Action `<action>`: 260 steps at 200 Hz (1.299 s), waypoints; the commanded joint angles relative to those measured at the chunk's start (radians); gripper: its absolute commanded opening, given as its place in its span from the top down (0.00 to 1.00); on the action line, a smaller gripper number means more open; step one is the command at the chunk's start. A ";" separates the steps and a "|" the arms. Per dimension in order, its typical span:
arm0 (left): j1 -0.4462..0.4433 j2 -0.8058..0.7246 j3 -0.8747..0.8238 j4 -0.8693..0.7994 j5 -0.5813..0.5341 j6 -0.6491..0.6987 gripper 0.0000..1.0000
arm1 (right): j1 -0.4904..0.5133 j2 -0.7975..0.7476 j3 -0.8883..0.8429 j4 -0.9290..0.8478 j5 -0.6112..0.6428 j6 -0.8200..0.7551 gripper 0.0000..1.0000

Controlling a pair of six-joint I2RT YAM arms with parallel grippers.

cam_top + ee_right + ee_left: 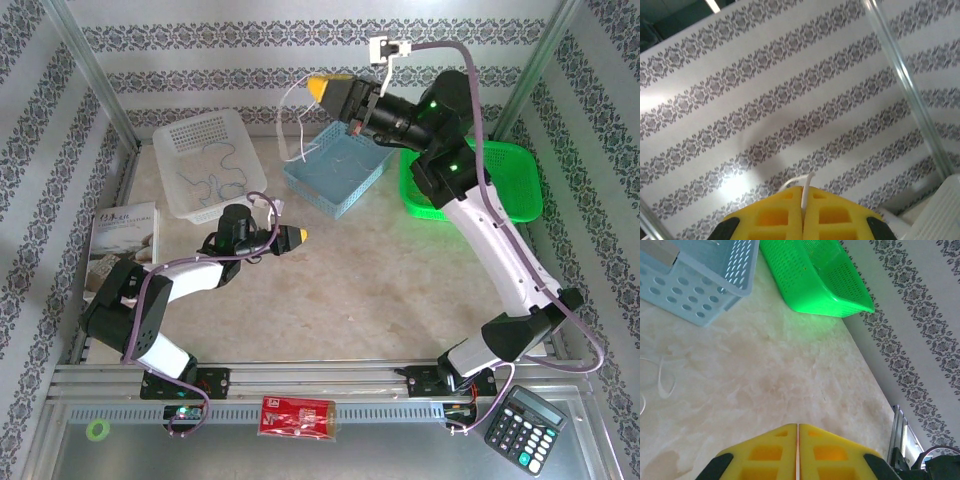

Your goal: Untangle the cables

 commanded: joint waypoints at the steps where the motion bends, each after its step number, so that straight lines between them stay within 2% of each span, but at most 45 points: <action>1: -0.012 -0.009 -0.007 0.075 -0.013 -0.027 0.87 | -0.037 0.037 0.027 0.007 0.044 0.010 1.00; 36: -0.013 -0.080 -0.018 0.027 -0.064 -0.033 0.74 | -0.112 0.087 0.015 0.008 0.077 0.013 1.00; 65: -0.012 -0.163 -0.029 -0.057 -0.152 -0.027 0.52 | -0.162 0.142 -0.034 0.011 0.118 -0.002 1.00; 92: -0.011 -0.243 -0.032 -0.127 -0.231 -0.021 0.40 | -0.193 0.206 -0.087 0.024 0.140 -0.008 1.00; 137: -0.010 -0.368 0.000 -0.254 -0.340 -0.005 0.32 | -0.205 0.361 -0.107 0.021 0.151 -0.027 1.00; 197: -0.010 -0.440 0.049 -0.346 -0.360 -0.006 0.27 | -0.208 0.569 -0.050 -0.053 0.235 -0.060 1.00; 213: -0.010 -0.452 0.052 -0.353 -0.363 -0.008 0.24 | -0.216 0.633 0.024 -0.136 0.245 -0.082 0.85; 217: -0.010 -0.455 0.052 -0.355 -0.362 -0.006 0.24 | -0.219 0.648 0.044 -0.161 0.246 -0.091 0.79; 218: -0.010 -0.456 0.052 -0.356 -0.362 -0.006 0.24 | -0.219 0.652 0.050 -0.166 0.246 -0.093 0.74; 230: -0.010 -0.461 0.056 -0.368 -0.360 -0.003 0.23 | -0.223 0.685 0.119 -0.253 0.252 -0.125 0.57; 240: -0.011 -0.467 0.058 -0.378 -0.362 0.002 0.23 | -0.225 0.692 0.155 -0.301 0.255 -0.152 0.49; 260: -0.010 -0.473 0.054 -0.389 -0.368 0.005 0.21 | -0.231 0.665 0.167 -0.338 0.273 -0.182 0.42</action>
